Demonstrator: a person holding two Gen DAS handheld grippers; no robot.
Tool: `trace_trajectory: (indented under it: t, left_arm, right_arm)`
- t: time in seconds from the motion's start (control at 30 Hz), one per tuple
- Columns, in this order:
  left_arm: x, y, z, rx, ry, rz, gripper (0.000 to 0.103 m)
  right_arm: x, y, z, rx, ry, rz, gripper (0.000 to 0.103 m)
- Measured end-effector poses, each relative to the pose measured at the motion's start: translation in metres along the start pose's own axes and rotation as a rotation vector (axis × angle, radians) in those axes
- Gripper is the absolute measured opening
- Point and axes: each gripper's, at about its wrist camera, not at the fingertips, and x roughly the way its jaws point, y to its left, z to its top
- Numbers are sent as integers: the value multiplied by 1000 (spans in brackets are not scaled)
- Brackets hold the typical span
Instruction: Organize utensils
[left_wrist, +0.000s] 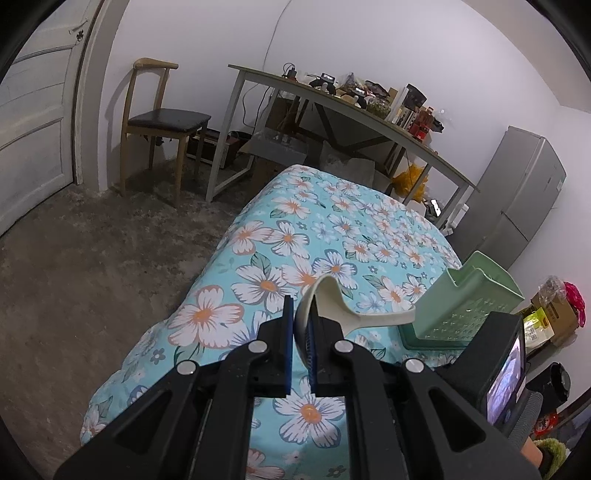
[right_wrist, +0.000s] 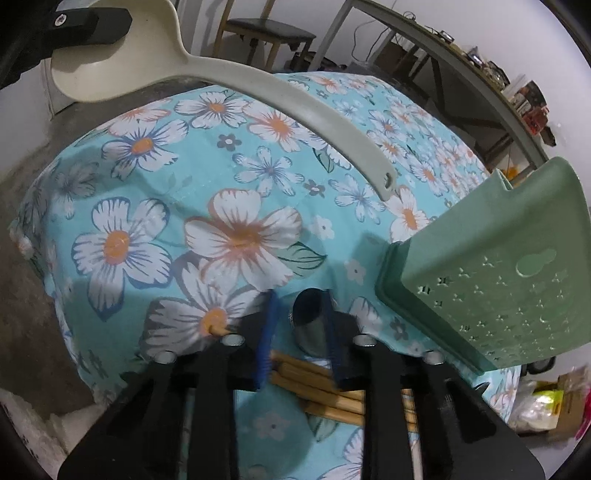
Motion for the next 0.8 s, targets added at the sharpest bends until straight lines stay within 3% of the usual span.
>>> trace_trajectory:
  t: [0.33,0.57,0.8]
  left_arm:
    - [-19,-16,15,37,-73,2,5]
    - [-36,-49,39,115,-157,-49,5]
    - [-30,-81,55,201,-178,-55,5]
  right_arm:
    - [-42,-35,2,101,-131,24,1]
    - [-92,-110,-16,334,-262,171,0]
    - [-130,-173,-42,530,-365,261,0]
